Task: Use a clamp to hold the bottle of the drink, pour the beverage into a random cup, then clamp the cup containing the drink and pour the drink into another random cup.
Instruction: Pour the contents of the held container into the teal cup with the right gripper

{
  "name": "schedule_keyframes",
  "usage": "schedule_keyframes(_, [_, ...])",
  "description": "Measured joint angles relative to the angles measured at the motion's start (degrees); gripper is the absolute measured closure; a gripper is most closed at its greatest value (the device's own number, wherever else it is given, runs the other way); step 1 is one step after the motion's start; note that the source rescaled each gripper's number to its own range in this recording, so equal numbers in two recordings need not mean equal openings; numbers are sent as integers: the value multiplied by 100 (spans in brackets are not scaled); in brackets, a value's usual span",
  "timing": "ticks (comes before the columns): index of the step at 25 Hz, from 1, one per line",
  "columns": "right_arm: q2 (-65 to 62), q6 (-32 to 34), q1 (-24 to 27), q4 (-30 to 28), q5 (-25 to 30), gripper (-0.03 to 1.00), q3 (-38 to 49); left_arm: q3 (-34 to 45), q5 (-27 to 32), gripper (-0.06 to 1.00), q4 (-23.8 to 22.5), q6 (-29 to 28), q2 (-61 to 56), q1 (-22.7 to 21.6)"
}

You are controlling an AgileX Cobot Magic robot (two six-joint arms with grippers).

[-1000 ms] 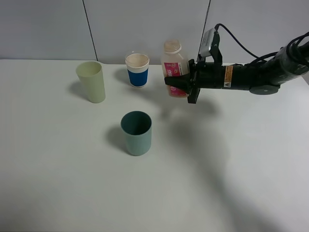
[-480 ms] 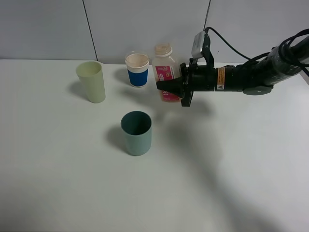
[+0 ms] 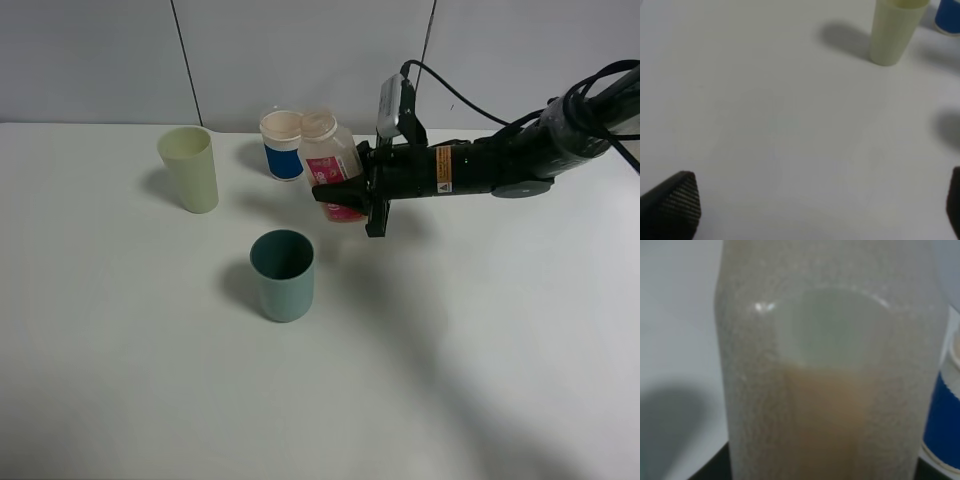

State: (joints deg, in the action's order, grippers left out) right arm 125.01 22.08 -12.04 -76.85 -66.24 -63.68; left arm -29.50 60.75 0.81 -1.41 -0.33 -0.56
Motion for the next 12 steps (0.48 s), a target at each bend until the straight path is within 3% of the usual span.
schedule_keyframes(10, [-42, -445, -219, -151, 403, 93, 0, 0, 0, -6, 0, 0, 0, 0])
schedule_keyframes(12, [-350, -451, -236, -279, 769, 93, 6, 0, 0, -6, 0, 0, 0, 0])
